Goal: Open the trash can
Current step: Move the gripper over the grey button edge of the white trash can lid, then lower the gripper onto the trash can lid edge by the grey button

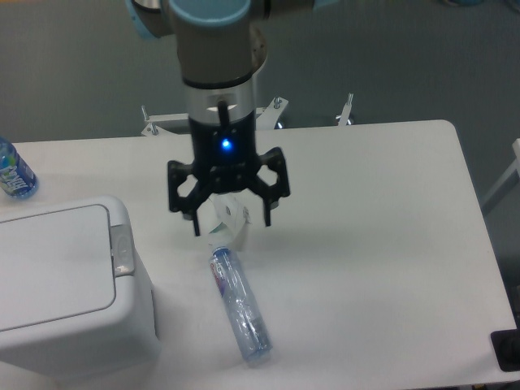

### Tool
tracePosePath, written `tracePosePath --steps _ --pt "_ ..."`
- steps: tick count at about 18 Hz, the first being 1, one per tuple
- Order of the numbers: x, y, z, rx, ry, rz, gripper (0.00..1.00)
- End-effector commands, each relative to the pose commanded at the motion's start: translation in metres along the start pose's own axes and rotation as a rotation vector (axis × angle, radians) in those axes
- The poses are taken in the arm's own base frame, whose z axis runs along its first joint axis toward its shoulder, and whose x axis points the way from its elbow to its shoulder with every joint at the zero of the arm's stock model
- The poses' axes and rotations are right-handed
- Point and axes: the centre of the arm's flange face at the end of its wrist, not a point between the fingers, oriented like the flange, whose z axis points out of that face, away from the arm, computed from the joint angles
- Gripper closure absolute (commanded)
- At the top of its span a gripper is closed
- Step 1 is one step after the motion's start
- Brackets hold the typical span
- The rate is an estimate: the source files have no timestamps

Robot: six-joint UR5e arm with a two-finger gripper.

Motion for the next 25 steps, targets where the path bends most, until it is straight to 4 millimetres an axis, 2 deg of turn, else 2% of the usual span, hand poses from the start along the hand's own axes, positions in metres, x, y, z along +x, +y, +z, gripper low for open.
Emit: tracePosePath --steps 15,25 --pt "0.032 0.009 0.013 -0.025 0.025 -0.01 0.0" --pt "0.034 0.011 0.015 -0.032 0.026 -0.008 0.0"
